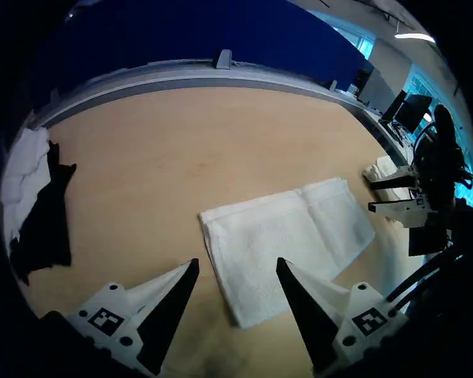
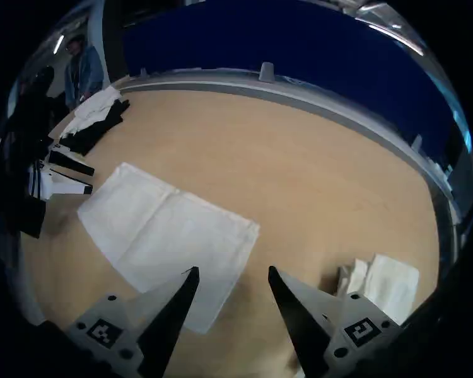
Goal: Fold towel
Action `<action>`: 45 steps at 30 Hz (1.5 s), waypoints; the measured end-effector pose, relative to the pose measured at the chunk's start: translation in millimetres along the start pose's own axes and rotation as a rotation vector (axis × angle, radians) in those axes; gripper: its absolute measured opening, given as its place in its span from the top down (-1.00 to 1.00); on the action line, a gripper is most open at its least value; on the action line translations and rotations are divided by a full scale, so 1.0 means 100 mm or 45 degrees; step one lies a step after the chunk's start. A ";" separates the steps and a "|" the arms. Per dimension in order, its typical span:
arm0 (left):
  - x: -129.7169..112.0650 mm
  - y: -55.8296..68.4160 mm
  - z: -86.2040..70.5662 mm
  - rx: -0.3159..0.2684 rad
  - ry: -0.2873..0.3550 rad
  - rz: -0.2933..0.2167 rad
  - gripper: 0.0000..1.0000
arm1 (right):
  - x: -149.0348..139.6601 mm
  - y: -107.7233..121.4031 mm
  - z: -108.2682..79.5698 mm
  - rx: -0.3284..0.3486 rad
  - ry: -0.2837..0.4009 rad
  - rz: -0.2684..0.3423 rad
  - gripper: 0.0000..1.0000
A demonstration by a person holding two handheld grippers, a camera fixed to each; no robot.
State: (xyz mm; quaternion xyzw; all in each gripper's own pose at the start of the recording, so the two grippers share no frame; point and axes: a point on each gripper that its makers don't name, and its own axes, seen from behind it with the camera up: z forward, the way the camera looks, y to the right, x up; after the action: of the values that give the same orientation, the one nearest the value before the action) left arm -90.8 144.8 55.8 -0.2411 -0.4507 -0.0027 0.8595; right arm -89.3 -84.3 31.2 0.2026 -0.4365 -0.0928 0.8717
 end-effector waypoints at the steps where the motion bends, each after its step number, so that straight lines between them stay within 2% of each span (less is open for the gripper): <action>1: 0.00 0.00 -0.01 0.000 0.002 0.002 -0.82 | 0.00 0.00 -0.01 0.001 0.001 0.002 -0.69; 12: 0.02 -0.01 -0.11 0.031 0.025 -0.001 -0.82 | -0.02 -0.05 -0.07 0.020 0.003 -0.030 -0.69; 20: -0.12 -0.08 -0.34 0.094 0.049 -0.019 -0.82 | -0.09 -0.10 -0.13 0.055 -0.012 -0.079 -0.69; 32: -0.71 -0.12 -0.91 0.216 0.072 -0.108 -0.82 | -0.27 -0.25 -0.22 0.128 -0.049 -0.195 -0.69; 40: -1.16 -0.10 -1.27 0.290 0.087 -0.218 -0.82 | -0.34 -0.37 -0.21 0.176 -0.075 -0.275 -0.69; 45: -1.39 -0.10 -1.46 0.331 0.090 -0.260 -0.82 | -0.39 -0.40 -0.20 0.187 -0.093 -0.311 -0.69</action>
State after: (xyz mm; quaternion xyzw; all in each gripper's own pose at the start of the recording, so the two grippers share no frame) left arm -62.7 45.8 -117.7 -0.0805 -0.4388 -0.0400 0.8941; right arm -96.2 -101.9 -25.5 0.3139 -0.4457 -0.1732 0.8202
